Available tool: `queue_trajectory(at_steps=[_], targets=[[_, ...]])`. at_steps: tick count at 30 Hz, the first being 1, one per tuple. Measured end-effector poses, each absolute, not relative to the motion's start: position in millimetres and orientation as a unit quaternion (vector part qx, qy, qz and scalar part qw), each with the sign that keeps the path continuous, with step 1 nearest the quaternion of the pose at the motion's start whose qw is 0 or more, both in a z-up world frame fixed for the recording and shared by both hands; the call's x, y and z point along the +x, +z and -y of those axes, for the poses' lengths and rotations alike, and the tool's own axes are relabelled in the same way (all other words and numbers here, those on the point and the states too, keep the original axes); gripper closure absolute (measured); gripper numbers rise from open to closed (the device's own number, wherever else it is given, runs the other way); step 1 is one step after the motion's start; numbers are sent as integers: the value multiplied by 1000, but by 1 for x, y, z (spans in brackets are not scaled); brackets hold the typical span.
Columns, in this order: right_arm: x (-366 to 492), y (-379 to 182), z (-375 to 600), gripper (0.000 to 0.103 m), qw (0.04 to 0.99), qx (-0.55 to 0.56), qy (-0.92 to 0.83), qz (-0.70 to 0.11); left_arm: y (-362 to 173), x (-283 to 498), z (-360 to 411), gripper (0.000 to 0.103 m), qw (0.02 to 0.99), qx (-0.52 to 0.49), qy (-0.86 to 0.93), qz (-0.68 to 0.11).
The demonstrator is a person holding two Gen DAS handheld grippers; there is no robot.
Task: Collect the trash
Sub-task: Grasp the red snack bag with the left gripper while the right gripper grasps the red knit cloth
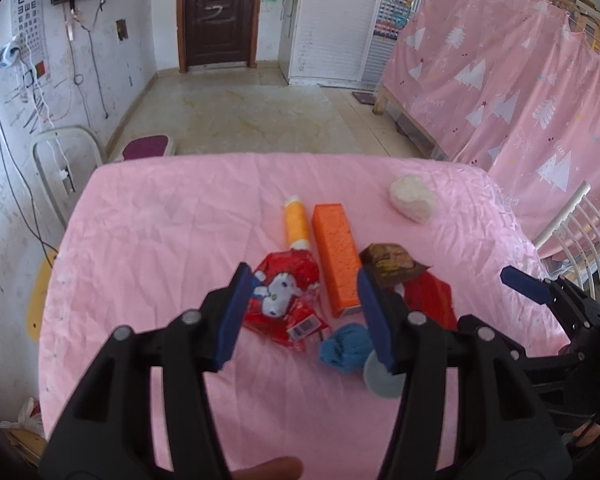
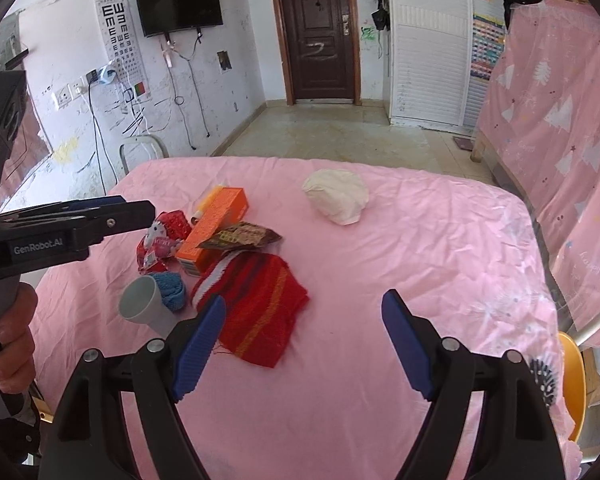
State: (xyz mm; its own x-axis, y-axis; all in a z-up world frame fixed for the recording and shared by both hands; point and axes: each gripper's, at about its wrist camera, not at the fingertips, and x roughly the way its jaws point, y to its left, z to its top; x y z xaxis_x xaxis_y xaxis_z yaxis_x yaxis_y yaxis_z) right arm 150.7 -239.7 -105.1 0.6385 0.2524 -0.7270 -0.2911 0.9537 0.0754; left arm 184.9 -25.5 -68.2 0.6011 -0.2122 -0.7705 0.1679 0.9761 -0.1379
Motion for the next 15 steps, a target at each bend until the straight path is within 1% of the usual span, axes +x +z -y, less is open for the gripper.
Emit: queue_trajectory(at_steps=[15], targets=[[173, -130, 216, 33, 882, -27, 172, -438, -101, 203, 21, 51, 877, -33, -121, -464]])
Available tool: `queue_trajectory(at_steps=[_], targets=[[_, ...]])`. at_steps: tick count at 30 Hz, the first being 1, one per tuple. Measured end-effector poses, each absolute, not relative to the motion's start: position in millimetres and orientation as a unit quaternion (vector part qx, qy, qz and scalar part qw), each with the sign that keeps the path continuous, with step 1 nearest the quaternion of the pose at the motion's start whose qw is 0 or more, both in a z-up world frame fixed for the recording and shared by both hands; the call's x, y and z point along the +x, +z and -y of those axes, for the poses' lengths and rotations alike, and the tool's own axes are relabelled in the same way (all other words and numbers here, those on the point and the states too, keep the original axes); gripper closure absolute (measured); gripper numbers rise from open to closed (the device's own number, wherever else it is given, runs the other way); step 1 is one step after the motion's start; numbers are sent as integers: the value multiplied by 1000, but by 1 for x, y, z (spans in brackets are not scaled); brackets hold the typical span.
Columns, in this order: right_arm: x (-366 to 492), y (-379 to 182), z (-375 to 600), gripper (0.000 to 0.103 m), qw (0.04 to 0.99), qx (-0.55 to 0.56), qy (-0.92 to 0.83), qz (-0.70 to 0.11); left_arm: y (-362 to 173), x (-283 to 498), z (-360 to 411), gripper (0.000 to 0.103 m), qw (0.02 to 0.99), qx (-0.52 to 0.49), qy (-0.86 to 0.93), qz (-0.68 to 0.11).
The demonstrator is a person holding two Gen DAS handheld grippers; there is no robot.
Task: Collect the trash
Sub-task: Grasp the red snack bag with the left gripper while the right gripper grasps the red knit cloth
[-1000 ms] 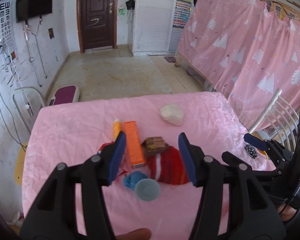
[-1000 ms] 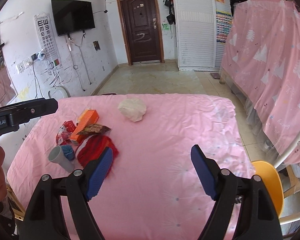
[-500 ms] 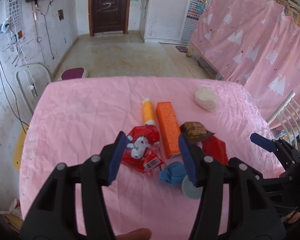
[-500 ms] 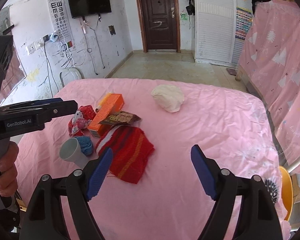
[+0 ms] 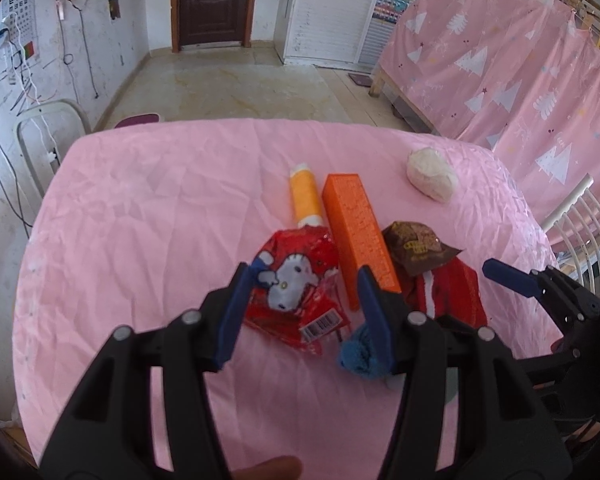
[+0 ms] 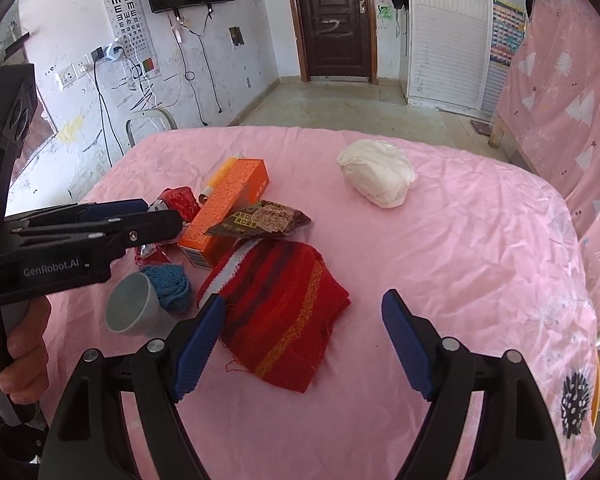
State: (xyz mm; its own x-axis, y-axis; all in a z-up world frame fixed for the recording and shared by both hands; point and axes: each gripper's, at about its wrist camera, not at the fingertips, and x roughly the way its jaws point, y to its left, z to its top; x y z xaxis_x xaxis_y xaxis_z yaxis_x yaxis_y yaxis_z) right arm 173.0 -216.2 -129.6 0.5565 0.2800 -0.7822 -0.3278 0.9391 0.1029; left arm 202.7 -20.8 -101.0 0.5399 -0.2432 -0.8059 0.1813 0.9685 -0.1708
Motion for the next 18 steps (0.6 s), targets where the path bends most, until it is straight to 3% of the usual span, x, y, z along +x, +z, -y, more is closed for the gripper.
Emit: queue_trajectory(at_steps=[3, 6, 8, 10, 14, 18], targets=[[177, -135, 213, 33, 874, -29, 181, -450, -106, 205, 23, 51, 875, -25, -123, -469], [177, -135, 212, 36, 874, -31, 182, -449, -108, 203, 28, 61, 876, -11, -123, -467], [176, -134, 210, 53, 875, -31, 186, -447, -108, 203, 29, 64, 876, -10, -121, -467], [174, -133, 209, 60, 875, -34, 189, -445, -109, 203, 28, 68, 876, -12, -120, -466], [171, -132, 206, 85, 874, -38, 198, -443, -106, 200, 28, 72, 881, -8, -112, -460], [165, -127, 208, 94, 877, -38, 200, -436, -98, 194, 26, 73, 886, -8, -107, -450]])
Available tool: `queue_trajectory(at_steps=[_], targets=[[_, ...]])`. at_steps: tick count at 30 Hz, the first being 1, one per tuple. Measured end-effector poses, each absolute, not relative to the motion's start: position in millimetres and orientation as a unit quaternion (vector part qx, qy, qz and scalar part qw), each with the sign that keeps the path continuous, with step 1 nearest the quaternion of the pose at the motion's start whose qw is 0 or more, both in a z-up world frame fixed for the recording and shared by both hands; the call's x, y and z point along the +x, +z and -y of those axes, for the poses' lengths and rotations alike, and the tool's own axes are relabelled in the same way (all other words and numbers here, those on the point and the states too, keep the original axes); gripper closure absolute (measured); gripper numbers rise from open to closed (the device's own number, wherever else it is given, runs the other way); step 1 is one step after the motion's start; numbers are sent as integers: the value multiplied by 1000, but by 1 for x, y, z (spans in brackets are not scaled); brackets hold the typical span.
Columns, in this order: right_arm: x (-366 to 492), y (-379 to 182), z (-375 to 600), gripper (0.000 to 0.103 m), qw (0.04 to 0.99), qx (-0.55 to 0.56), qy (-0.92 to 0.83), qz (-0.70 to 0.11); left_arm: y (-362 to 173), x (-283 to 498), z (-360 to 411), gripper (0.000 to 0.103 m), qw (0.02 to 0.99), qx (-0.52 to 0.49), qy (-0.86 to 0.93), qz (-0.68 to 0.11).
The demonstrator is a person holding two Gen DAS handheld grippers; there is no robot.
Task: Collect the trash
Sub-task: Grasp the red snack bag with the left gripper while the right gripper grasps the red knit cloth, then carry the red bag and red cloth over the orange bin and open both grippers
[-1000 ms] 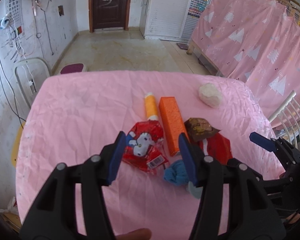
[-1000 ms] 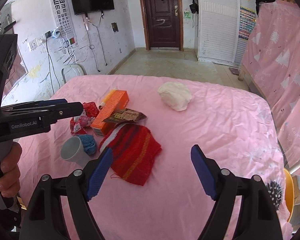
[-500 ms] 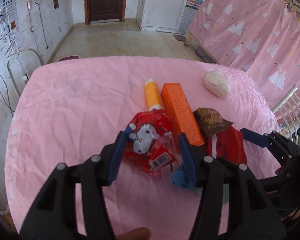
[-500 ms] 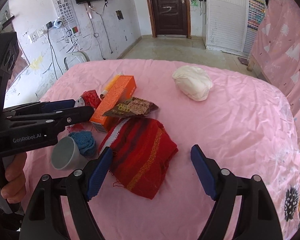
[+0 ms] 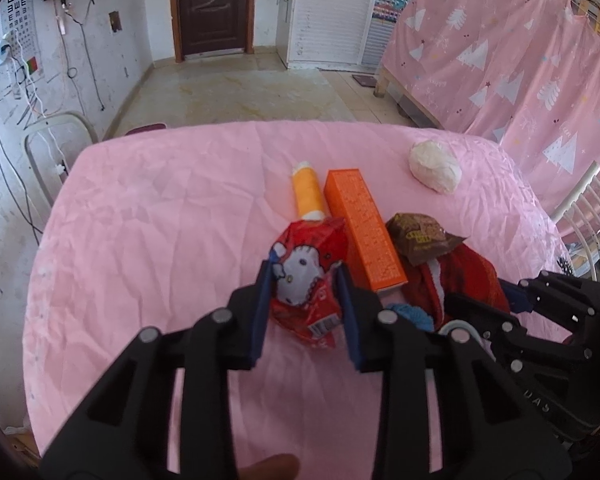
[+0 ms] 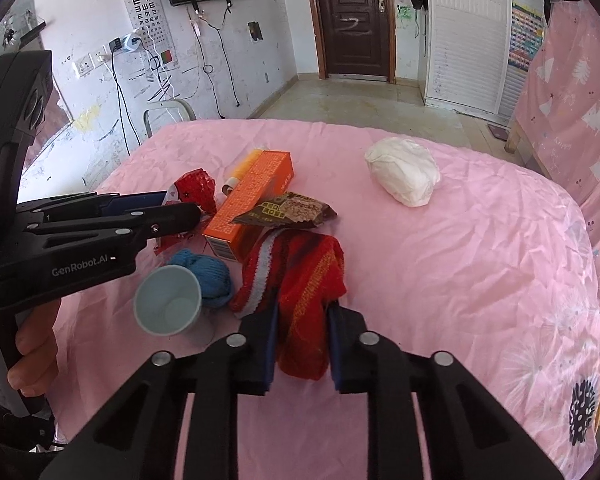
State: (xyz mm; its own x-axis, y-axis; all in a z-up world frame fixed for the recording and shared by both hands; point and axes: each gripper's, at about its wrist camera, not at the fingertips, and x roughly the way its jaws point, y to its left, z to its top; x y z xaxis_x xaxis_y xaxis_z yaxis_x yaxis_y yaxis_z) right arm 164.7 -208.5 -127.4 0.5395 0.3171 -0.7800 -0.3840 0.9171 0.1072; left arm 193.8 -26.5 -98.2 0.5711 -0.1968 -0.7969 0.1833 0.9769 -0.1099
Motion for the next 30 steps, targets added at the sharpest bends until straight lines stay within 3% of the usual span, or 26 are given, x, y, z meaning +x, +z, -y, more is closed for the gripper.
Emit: queue_trajectory(at_steps=[12, 30], targets=[[131, -90, 257, 95, 906, -8, 180, -384, -43, 162, 40, 73, 913, 1, -102, -394], [84, -54, 364, 95, 940, 58, 115, -316, 9, 116, 142, 72, 924, 40, -164, -344]])
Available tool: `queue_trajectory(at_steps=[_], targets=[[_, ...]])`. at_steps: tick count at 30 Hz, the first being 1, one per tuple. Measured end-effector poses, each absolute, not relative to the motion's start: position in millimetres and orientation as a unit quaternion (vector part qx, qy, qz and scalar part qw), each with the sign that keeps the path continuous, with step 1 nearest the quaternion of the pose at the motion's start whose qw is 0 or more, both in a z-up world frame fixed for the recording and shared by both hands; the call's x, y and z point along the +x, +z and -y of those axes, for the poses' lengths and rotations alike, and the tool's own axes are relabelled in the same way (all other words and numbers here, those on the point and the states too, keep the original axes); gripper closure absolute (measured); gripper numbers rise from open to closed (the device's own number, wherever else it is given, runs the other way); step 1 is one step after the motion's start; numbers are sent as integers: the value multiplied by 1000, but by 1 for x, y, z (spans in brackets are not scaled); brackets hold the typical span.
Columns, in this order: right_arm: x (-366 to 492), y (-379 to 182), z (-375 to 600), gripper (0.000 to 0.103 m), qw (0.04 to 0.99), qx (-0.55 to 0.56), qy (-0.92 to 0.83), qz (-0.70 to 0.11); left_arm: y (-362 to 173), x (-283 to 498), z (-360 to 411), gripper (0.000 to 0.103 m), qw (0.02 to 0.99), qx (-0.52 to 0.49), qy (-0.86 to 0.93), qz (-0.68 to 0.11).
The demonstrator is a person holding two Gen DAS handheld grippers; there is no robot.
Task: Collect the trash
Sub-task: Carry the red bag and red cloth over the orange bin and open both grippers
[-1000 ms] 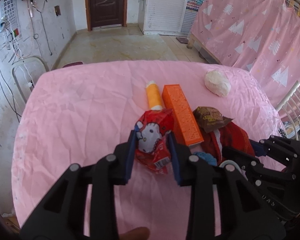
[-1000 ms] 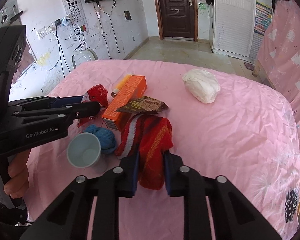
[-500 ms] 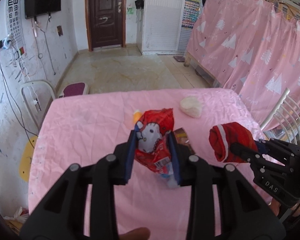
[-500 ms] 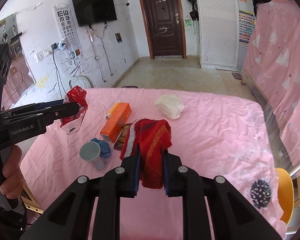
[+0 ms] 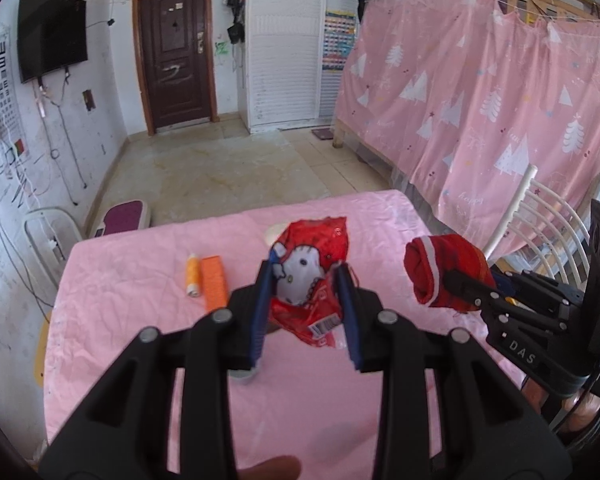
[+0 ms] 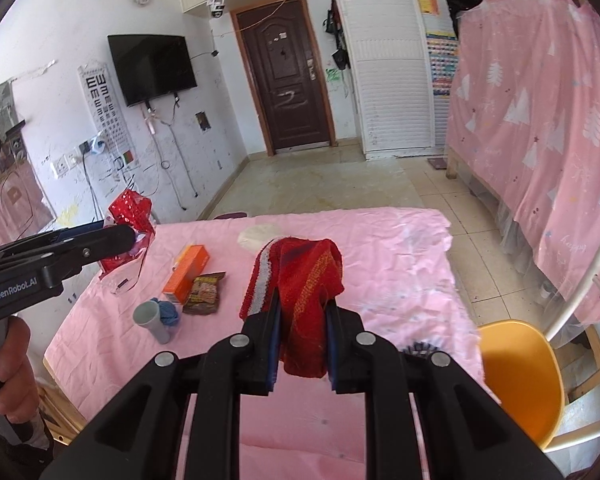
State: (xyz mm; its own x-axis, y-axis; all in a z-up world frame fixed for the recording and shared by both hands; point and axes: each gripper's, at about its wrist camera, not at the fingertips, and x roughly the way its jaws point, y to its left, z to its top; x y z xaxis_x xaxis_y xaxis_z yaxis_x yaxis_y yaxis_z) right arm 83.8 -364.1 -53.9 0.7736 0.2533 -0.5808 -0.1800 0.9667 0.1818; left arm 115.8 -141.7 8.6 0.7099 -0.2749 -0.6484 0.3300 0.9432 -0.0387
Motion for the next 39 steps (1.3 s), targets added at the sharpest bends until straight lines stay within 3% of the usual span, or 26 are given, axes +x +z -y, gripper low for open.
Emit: queue_trajectory(at_steps=[21, 39], targets=[[45, -63, 501, 95, 949, 144, 5, -281, 12, 93, 273, 72, 901, 102, -251, -338], [42, -107, 565, 95, 934, 155, -67, -315, -24, 107, 394, 72, 855, 130, -349, -362]])
